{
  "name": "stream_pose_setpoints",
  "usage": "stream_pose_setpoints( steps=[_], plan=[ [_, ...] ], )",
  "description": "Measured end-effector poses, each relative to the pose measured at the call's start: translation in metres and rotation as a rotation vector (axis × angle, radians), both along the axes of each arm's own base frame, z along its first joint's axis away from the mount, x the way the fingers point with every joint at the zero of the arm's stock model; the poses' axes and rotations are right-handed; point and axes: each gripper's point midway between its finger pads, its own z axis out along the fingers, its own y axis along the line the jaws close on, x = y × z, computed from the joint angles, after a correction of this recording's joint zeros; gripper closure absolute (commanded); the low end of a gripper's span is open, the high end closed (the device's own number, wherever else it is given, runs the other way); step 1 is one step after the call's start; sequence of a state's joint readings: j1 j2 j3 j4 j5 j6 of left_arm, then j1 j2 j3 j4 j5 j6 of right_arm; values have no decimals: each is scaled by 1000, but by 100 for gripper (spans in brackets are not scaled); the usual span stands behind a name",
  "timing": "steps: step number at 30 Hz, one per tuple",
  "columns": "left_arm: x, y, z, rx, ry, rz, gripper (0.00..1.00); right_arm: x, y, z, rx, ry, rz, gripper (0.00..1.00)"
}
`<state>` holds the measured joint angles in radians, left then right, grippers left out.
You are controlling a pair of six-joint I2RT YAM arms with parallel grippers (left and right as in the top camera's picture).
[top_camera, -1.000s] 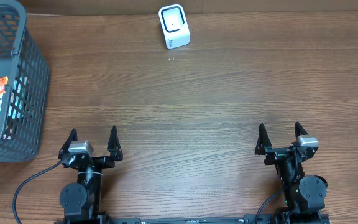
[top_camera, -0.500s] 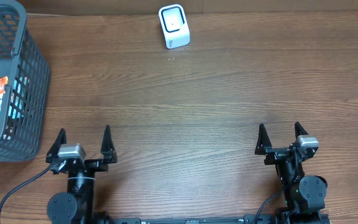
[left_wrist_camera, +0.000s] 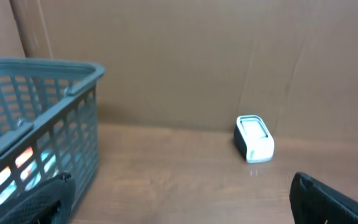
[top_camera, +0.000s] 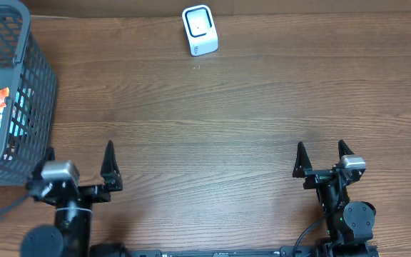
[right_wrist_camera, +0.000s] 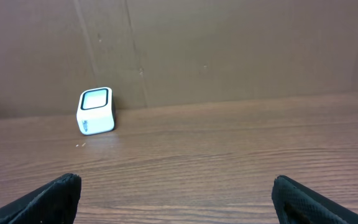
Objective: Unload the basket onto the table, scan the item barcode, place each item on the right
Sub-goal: 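Move the left gripper up and over into the grey basket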
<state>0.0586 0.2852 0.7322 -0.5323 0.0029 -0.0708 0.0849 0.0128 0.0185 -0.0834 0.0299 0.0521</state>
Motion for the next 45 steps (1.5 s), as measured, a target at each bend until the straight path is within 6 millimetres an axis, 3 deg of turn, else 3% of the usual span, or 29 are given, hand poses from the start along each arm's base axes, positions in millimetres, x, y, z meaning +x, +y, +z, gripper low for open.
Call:
stream_pose_setpoints(
  steps=[10,16,25,26,27,28,29,35,45],
  plan=[
    [23,1,23,-16,333,-1,1,0,0,0,0,0,0,0],
    [40,-2,18,-38,551,-25,0,0,0,0,0,0,0,0],
    [70,-9,1,-67,653,-74,0,0,0,0,0,0,0,0],
    [71,-10,-1,-68,658,-76,13,0,0,0,0,0,0,0],
    [71,-10,-2,-72,664,-76,33,0,0,0,0,0,0,0],
    [71,-10,-3,-73,671,-78,75,0,0,0,0,0,0,0],
    [70,-10,-5,-70,678,-80,96,0,0,0,0,0,0,0],
    [65,-11,-10,-68,710,-83,96,0,0,0,0,0,0,0],
    [60,-8,-42,-115,873,-45,96,0,0,0,0,0,0,0]
  ],
)
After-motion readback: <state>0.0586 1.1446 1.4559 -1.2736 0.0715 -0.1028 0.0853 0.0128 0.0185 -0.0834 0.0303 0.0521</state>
